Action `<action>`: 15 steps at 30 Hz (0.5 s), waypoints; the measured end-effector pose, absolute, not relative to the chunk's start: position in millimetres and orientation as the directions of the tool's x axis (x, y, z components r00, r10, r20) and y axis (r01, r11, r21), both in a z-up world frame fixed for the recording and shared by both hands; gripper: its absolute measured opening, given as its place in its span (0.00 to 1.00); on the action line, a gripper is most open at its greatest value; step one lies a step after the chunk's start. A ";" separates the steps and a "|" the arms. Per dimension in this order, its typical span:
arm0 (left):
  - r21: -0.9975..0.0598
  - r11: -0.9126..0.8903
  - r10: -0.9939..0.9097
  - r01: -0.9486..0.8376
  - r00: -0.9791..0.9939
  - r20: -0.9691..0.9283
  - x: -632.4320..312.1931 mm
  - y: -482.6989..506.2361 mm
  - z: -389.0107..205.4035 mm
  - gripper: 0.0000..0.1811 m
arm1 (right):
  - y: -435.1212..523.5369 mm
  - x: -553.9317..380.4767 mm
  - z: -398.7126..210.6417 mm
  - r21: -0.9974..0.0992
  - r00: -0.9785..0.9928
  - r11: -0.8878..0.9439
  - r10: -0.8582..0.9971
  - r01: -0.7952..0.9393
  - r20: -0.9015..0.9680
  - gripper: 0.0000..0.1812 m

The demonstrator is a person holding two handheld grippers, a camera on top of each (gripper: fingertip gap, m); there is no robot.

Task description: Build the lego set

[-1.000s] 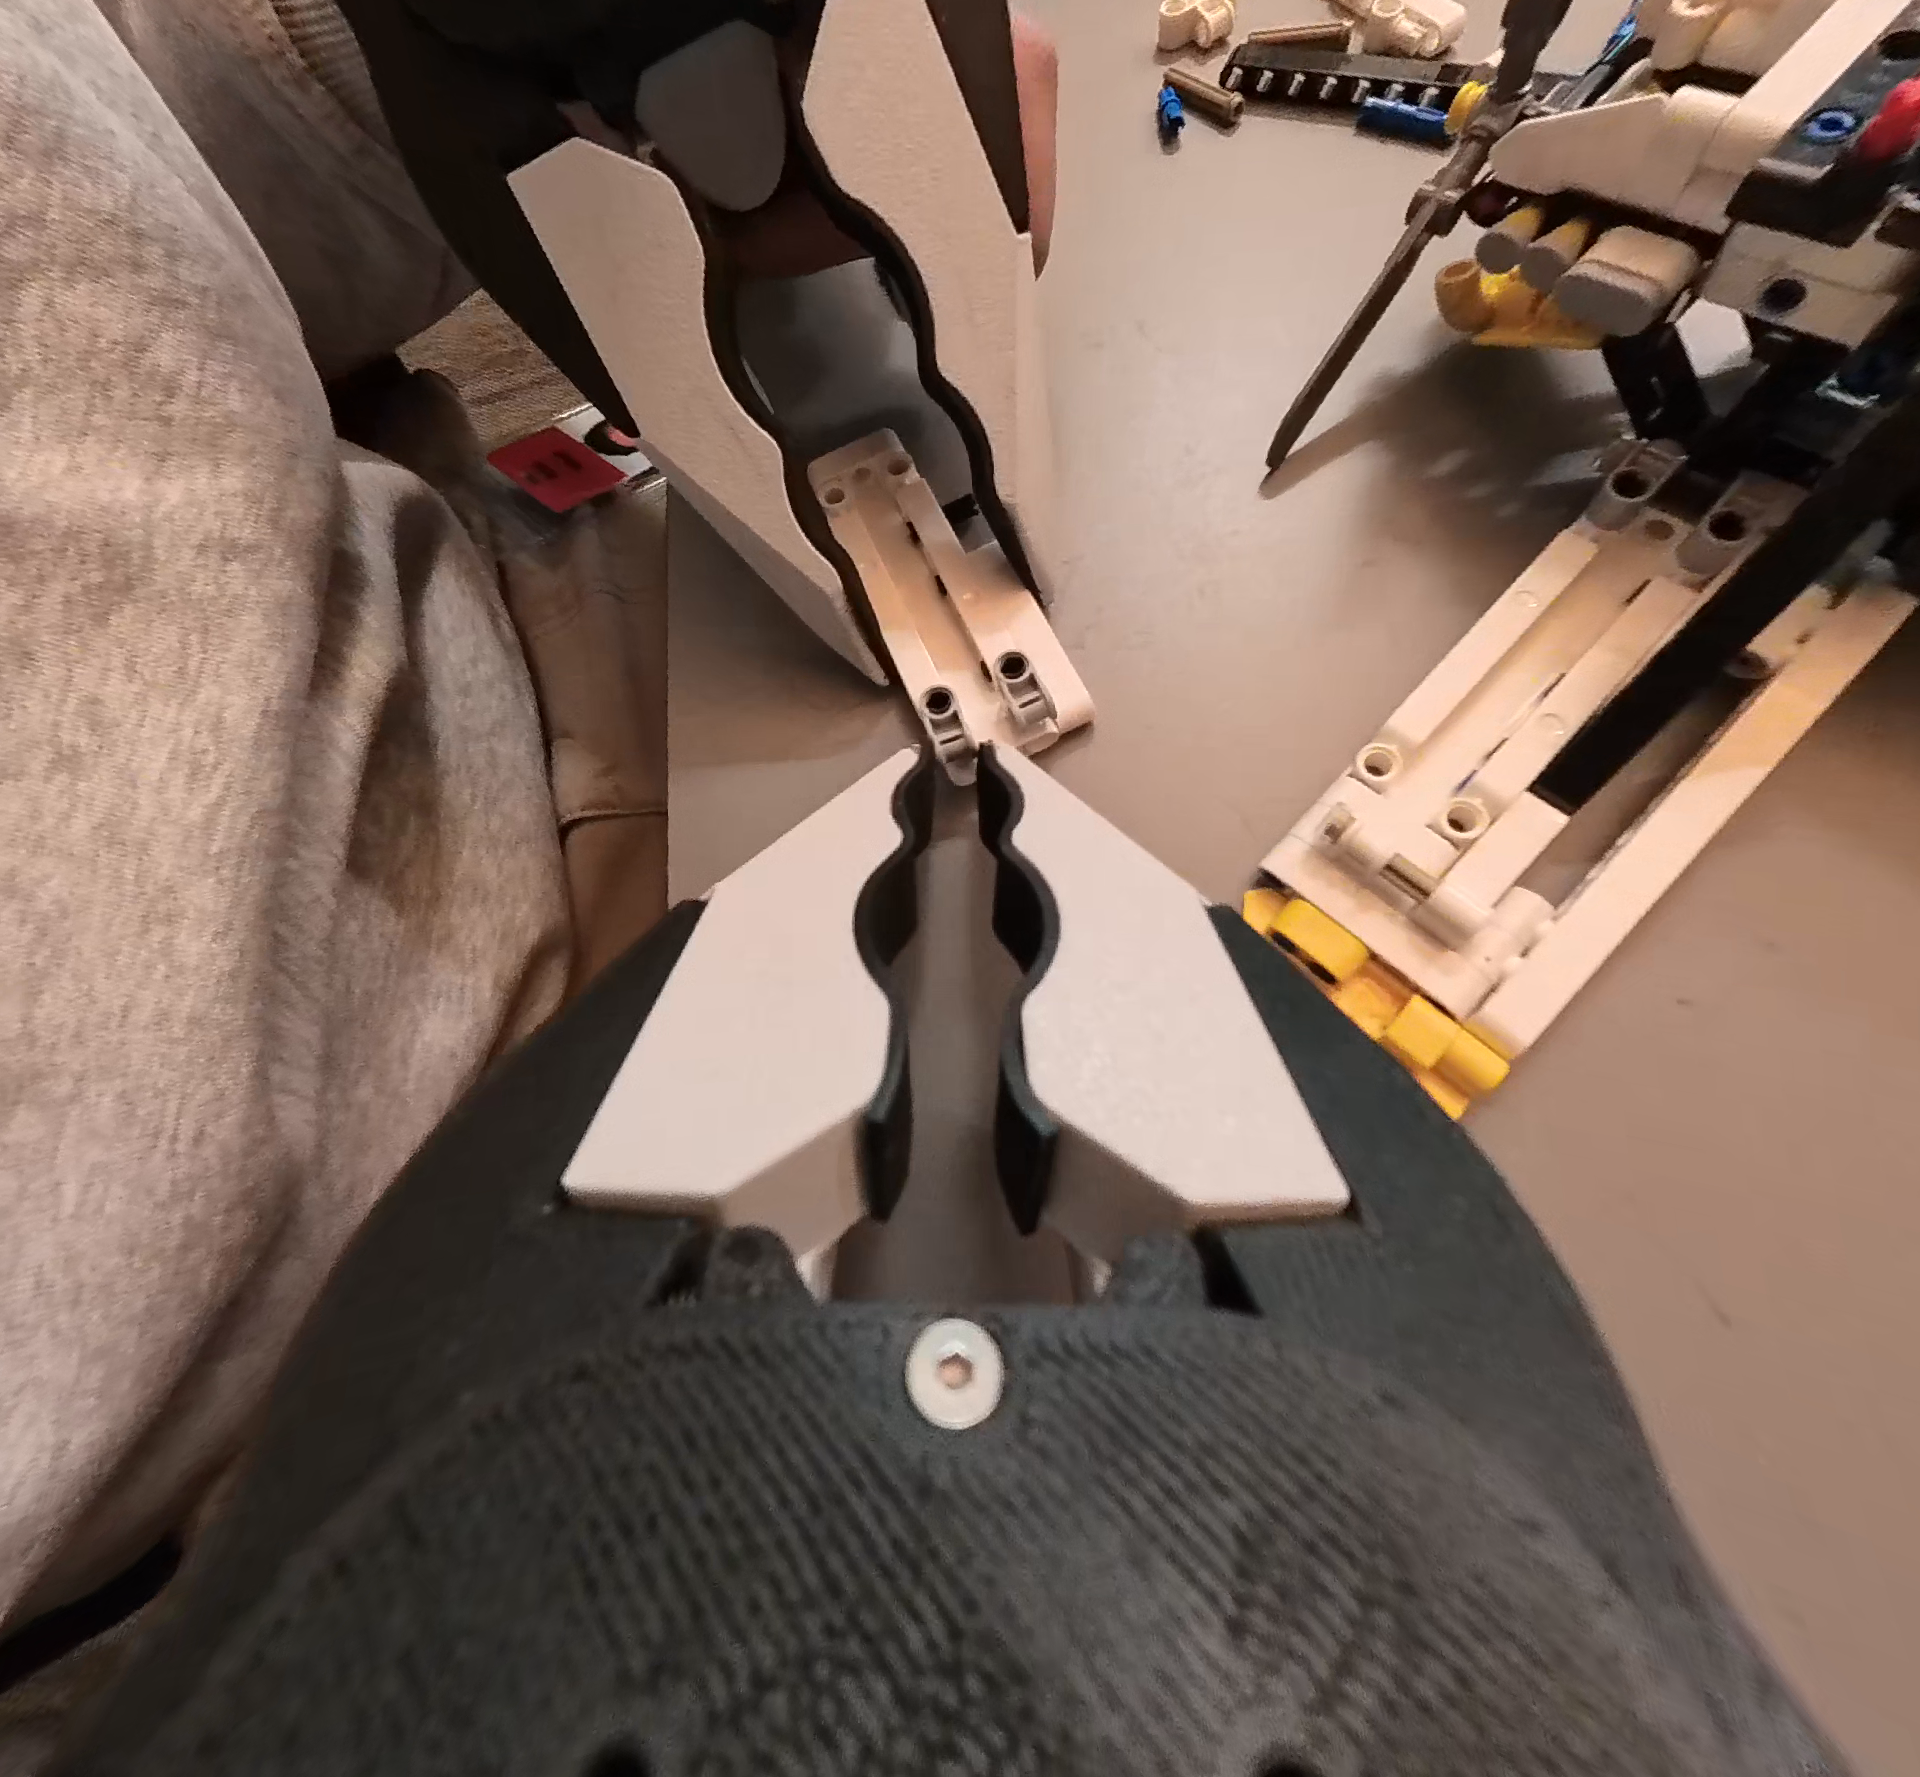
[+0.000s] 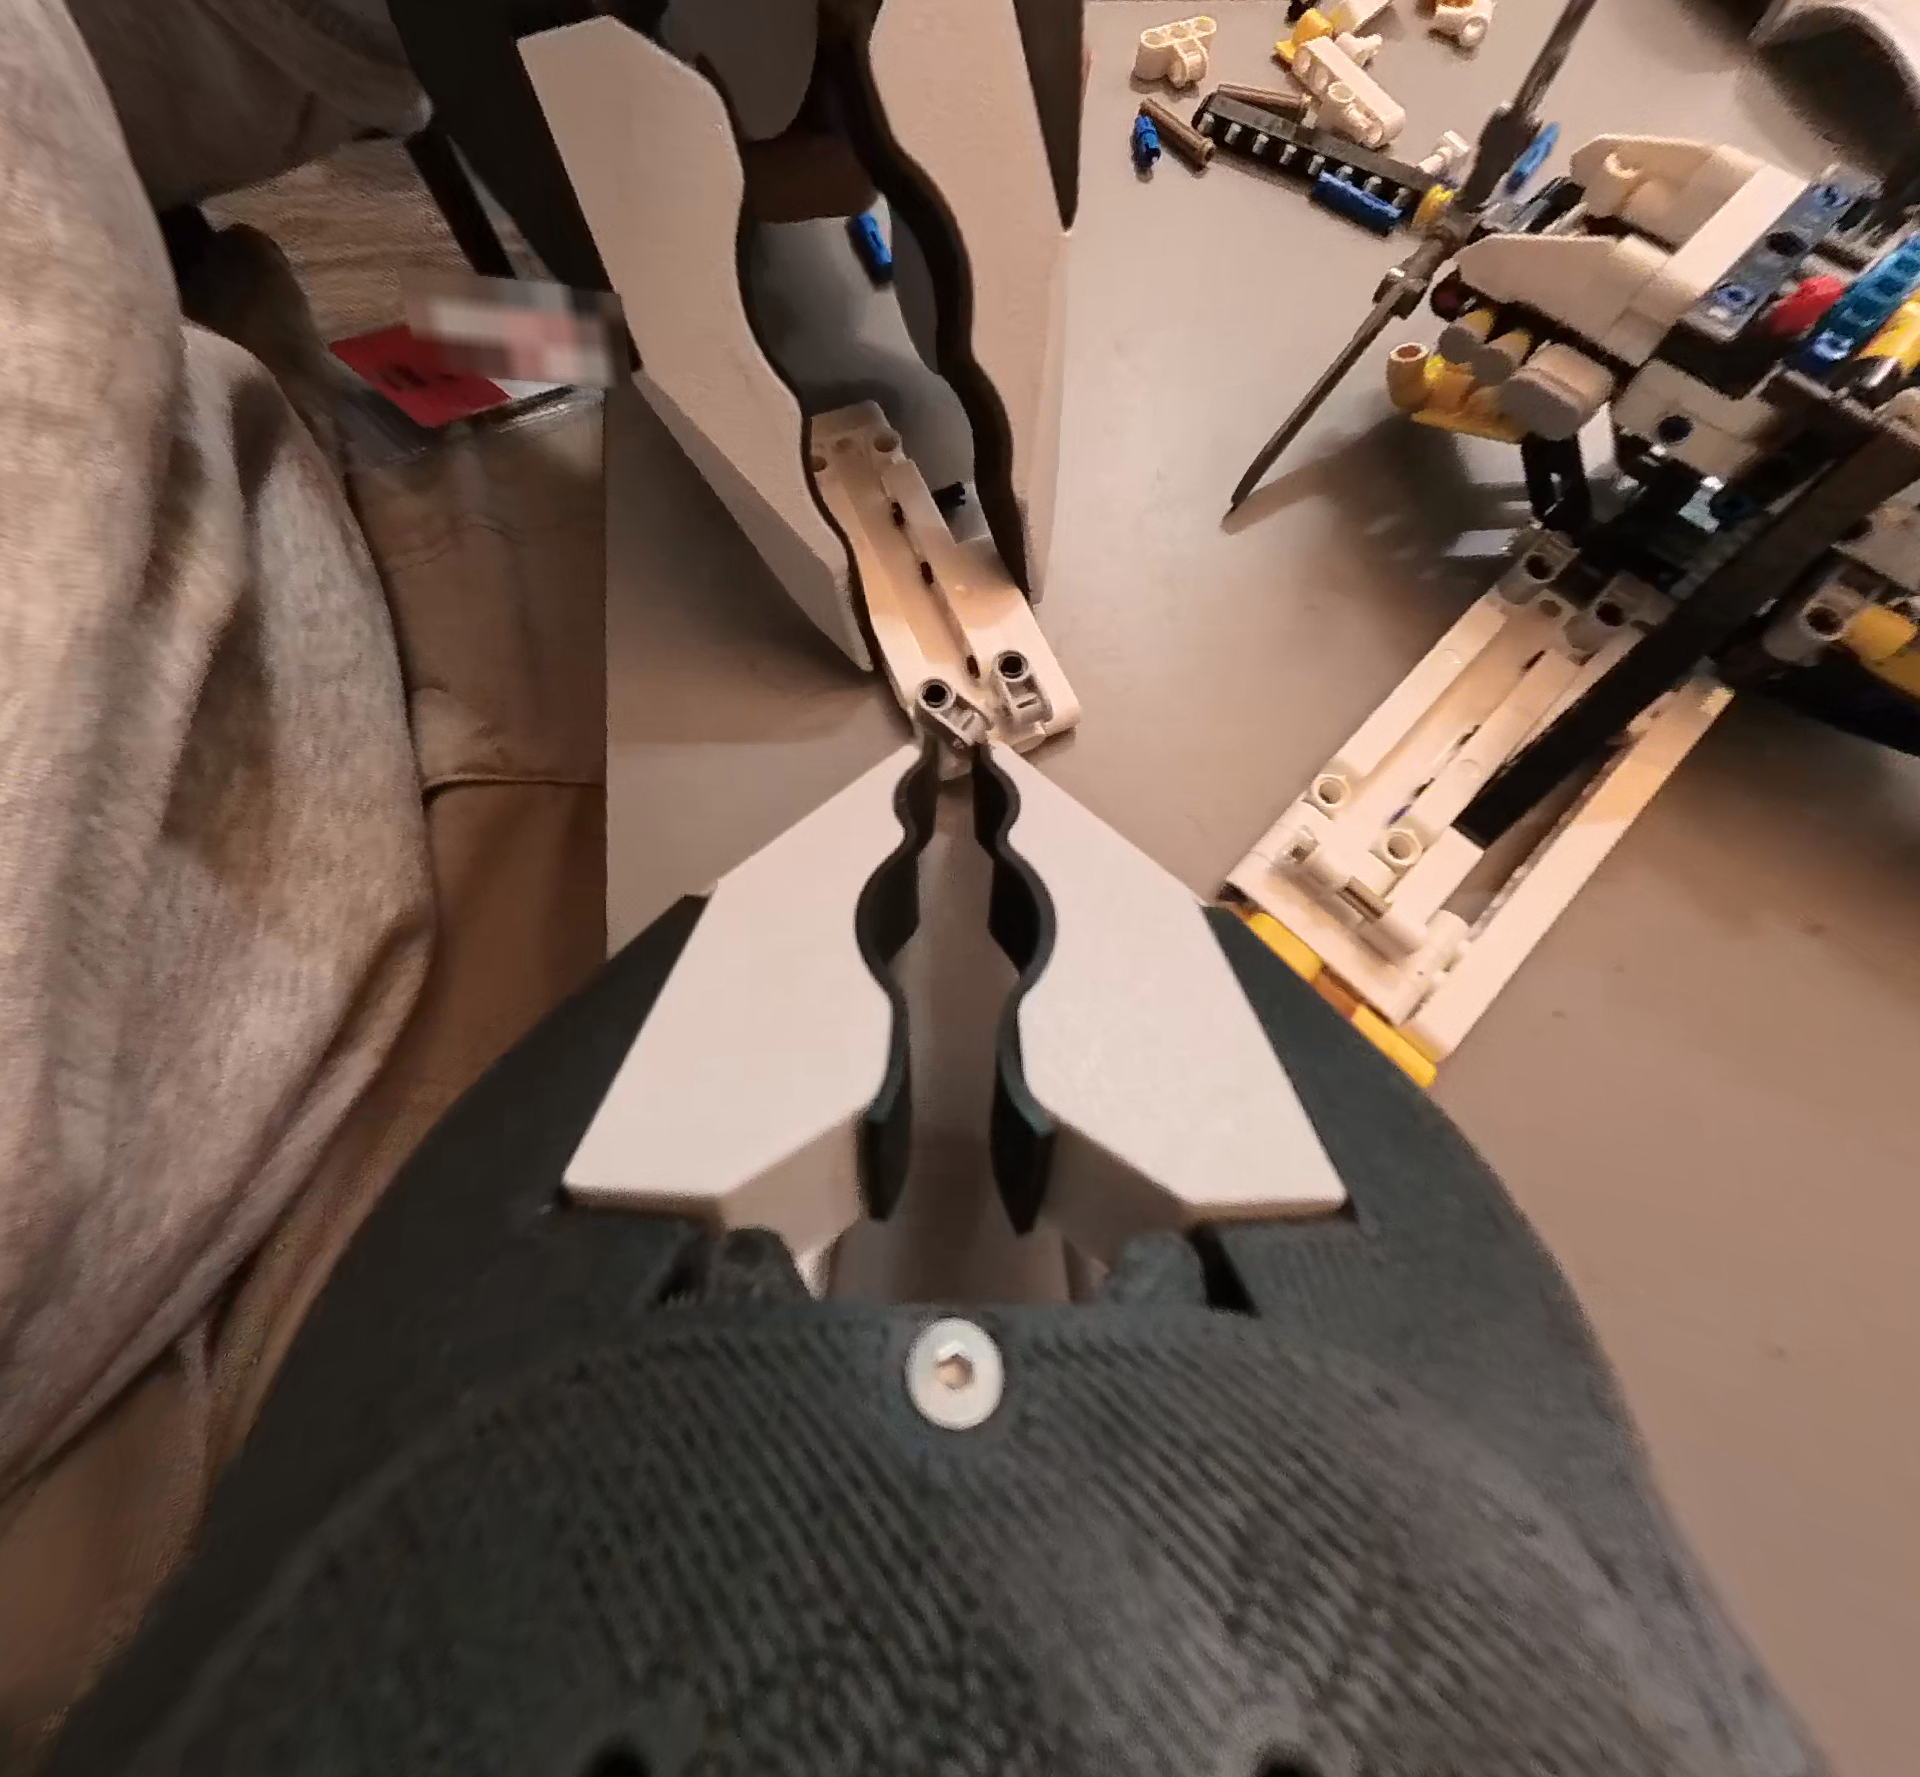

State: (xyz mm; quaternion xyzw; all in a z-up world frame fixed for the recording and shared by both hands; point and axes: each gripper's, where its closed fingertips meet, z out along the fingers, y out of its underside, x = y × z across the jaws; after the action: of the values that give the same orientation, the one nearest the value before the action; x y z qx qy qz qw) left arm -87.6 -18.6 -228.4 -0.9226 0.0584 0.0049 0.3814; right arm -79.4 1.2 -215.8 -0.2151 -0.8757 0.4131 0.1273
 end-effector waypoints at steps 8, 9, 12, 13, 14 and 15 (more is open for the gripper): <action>-0.704 -0.704 -0.096 -0.096 0.995 -0.039 -87.5 -18.4 -228.4 0.20 | 1.7 -78.6 -216.4 -0.766 -0.876 0.619 0.454 0.177 0.164 0.03; -0.704 -0.704 -0.095 -0.094 0.995 -0.037 -87.5 -18.3 -228.4 0.20 | 1.7 -78.5 -216.4 -0.763 -0.875 0.624 0.450 0.166 0.178 0.03; -0.704 -0.705 -0.088 -0.084 0.996 -0.031 -87.4 -18.3 -228.4 0.20 | 1.9 -78.4 -216.5 -0.758 -0.873 0.636 0.442 0.142 0.207 0.03; -0.704 -0.705 -0.086 -0.083 0.996 -0.031 -87.5 -18.2 -228.4 0.20 | 2.0 -78.2 -216.5 -0.758 -0.872 0.637 0.441 0.140 0.210 0.02; -0.704 -0.706 -0.085 -0.082 0.996 -0.031 -87.5 -18.3 -228.4 0.20 | 2.1 -78.1 -216.4 -0.758 -0.873 0.638 0.440 0.138 0.212 0.02; -0.704 -0.706 -0.084 -0.082 0.996 -0.032 -87.5 -18.2 -228.3 0.20 | 2.3 -77.9 -216.3 -0.758 -0.873 0.638 0.440 0.137 0.212 0.02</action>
State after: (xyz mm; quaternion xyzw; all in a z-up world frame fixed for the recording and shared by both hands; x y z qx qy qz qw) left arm -87.5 -18.2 -228.3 -0.9235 0.0451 -0.0015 0.3810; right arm -77.9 2.3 -216.3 -0.1632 -0.8843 0.3930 0.1923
